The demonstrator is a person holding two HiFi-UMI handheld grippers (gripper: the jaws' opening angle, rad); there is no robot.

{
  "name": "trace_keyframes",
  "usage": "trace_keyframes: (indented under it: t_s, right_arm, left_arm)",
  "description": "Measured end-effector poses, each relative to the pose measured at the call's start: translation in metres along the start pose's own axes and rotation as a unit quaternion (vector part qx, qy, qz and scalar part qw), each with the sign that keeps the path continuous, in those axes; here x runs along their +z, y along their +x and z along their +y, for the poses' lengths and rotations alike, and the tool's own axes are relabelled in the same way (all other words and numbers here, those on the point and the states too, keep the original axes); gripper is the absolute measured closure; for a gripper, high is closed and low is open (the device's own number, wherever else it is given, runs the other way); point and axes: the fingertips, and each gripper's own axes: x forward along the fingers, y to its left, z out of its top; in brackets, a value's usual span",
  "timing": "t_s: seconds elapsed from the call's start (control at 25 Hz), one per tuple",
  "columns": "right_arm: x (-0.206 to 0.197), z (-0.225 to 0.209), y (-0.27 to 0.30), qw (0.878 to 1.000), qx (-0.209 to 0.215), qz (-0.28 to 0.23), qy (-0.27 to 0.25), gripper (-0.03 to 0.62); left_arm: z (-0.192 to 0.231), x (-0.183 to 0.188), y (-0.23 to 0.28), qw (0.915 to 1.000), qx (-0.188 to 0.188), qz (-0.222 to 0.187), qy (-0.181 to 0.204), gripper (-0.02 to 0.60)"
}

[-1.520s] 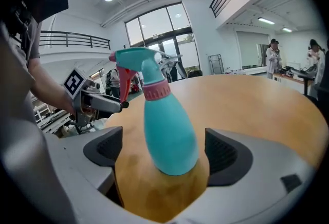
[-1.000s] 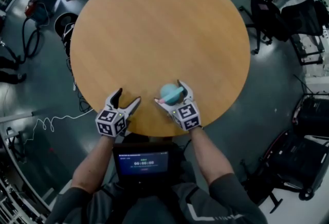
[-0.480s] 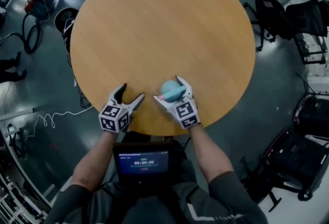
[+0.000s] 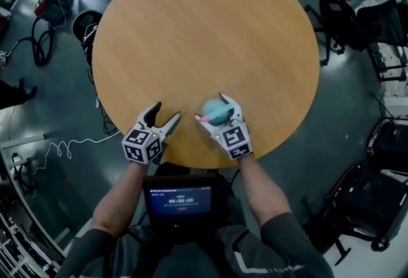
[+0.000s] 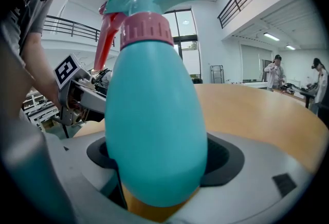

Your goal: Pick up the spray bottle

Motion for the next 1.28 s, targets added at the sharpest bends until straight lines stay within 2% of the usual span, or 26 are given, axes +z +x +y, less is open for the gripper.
trace_keyframes:
  t_s: [0.2, 0.32, 0.44, 0.56, 0.76, 0.88, 0.96, 1.0, 1.16, 1.28]
  right_arm:
    - [0.038, -0.001, -0.012, 0.999, 0.009, -0.039, 0.014, 0.151]
    - [0.065, -0.002, -0.024, 0.998, 0.009, -0.059, 0.008, 0.151]
    - [0.09, -0.009, -0.036, 0.998, -0.004, -0.069, -0.004, 0.151]
    - [0.11, -0.015, -0.05, 0.996, -0.017, -0.085, -0.012, 0.151]
    - [0.14, -0.025, -0.078, 0.994, -0.039, -0.097, -0.011, 0.151]
    - [0.158, -0.028, -0.093, 0.994, -0.043, -0.104, -0.014, 0.152]
    - [0.17, -0.032, -0.105, 0.992, -0.052, -0.113, -0.017, 0.151]
    - [0.175, -0.036, -0.111, 0.991, -0.059, -0.118, -0.017, 0.151]
    - [0.198, -0.044, -0.131, 0.987, -0.071, -0.141, -0.011, 0.152]
    - [0.21, -0.037, -0.141, 0.986, -0.069, -0.148, -0.02, 0.151]
  left_arm:
    - [-0.006, 0.022, -0.004, 0.9996, -0.006, -0.024, 0.01, 0.244]
    - [-0.013, 0.043, -0.01, 0.9983, -0.016, -0.056, 0.0, 0.293]
    - [-0.029, 0.067, -0.015, 0.9943, -0.054, -0.091, -0.017, 0.347]
    - [-0.043, 0.086, -0.02, 0.9914, -0.069, -0.11, 0.005, 0.351]
    - [-0.055, 0.117, -0.037, 0.9859, -0.068, -0.151, 0.023, 0.421]
    - [-0.062, 0.137, -0.049, 0.9813, -0.075, -0.177, 0.017, 0.488]
    - [-0.07, 0.153, -0.059, 0.9757, -0.092, -0.199, 0.0, 0.51]
    - [-0.076, 0.161, -0.064, 0.9724, -0.103, -0.209, -0.004, 0.545]
    - [-0.099, 0.192, -0.081, 0.9624, -0.131, -0.237, 0.022, 0.577]
    - [-0.113, 0.204, -0.09, 0.9591, -0.137, -0.244, 0.04, 0.584]
